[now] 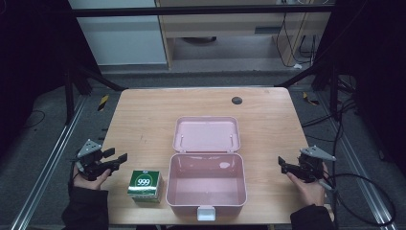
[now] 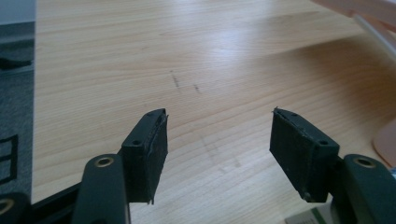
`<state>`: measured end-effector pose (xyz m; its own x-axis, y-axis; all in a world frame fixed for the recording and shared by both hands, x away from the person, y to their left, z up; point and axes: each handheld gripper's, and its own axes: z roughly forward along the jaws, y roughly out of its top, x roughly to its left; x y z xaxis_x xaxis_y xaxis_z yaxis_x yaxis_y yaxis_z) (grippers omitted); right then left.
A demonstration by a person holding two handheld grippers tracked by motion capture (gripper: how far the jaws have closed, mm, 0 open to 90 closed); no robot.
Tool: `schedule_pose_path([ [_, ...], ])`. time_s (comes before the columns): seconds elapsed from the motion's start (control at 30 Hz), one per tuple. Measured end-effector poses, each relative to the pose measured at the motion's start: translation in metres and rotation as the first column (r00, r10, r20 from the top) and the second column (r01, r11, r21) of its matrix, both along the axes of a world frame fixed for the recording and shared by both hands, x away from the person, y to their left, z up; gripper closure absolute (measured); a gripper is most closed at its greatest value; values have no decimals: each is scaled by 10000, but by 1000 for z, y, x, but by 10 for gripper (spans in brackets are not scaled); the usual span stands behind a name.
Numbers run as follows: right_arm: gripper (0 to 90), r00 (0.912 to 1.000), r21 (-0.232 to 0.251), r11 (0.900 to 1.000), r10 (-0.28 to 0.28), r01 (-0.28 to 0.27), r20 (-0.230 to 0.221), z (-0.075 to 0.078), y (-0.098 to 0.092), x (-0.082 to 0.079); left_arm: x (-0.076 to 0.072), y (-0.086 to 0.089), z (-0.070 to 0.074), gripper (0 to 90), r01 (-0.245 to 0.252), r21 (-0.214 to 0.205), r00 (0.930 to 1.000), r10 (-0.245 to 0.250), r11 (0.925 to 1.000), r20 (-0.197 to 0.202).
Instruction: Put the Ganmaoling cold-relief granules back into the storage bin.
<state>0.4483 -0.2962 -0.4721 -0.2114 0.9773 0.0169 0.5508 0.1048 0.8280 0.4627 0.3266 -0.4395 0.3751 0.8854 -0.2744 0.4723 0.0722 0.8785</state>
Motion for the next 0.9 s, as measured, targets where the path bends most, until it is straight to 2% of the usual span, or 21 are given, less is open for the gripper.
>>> schedule_pose_path([
  [0.07, 93, 10000, -190, 9998, 64, -66, -76, -1, 2, 0, 0, -3, 2, 332, 112, -39, 9999, -112, 9999, 60],
  [0.1, 93, 9999, -208, 9998, 67, -69, -91, -1, 2, 1, -1, -4, 4, 327, 264, -69, 9996, -263, 9996, 90],
  [0.13, 88, 9999, -197, 9998, 93, -95, -92, -1, 2, 1, -2, -6, 7, 313, 679, -67, 9977, -679, 9977, 10],
  [0.2, 87, 9999, -187, 9998, 84, -85, -71, -1, 2, 1, -3, -8, 9, 309, 868, -154, 9962, -867, 9961, 82],
  [0.3, 87, 9999, -155, 9999, -28, 30, 139, 1, 1, 0, -5, -14, 14, 288, 1597, -155, 9872, -1598, 9870, 2],
  [0.33, 87, 9999, -155, 9999, -28, 30, 139, 1, 1, 0, -5, -14, 14, 275, 1597, -155, 9872, -1598, 9870, 2],
  [0.4, 88, 9997, -161, 9998, -69, 72, 225, 2, 2, -1, -7, -20, 16, 262, 1976, -172, 9803, -1977, 9801, -3],
  [0.43, 88, 9997, -161, 9998, -69, 72, 225, 2, 2, -1, -7, -20, 16, 249, 1976, -172, 9803, -1977, 9801, -3],
  [0.5, 87, 9997, -249, 9997, -30, 36, 255, 1, 2, -2, -8, -23, 18, 236, 2228, -188, 9748, -2230, 9747, -51],
  [0.53, 87, 9998, -330, 9995, 20, -13, 212, -1, 3, -2, -9, -24, 21, 227, 2482, -163, 9686, -2484, 9686, -124],
  [0.57, 87, 9998, -330, 9995, 20, -13, 212, -1, 3, -2, -9, -24, 21, 221, 2482, -163, 9686, -2484, 9686, -124],
  [0.7, 87, 9997, -450, 9989, 102, -93, 210, -2, 4, -2, -14, -29, 30, 207, 3146, -104, 9488, -3148, 9492, -245],
  [0.73, 87, 9997, -460, 9988, 154, -144, 211, -2, 4, -2, -17, -32, 34, 198, 3411, -89, 9395, -3412, 9400, -313],
  [0.77, 87, 9997, -460, 9988, 154, -144, 211, -2, 4, -2, -17, -32, 34, 193, 3411, -89, 9395, -3412, 9400, -313],
  [0.8, 84, 9997, -463, 9988, 177, -168, 182, -2, 5, -2, -19, -36, 39, 190, 3694, -3, 9286, -3692, 9293, -363],
  [0.83, 84, 9997, -463, 9988, 177, -168, 182, -2, 5, -2, -19, -36, 39, 185, 3694, -3, 9286, -3692, 9293, -363],
  [0.9, 79, 9995, -520, 9983, 270, -261, 176, -3, 6, -2, -20, -43, 45, 175, 4010, 40, 9154, -4005, 9161, -399],
])
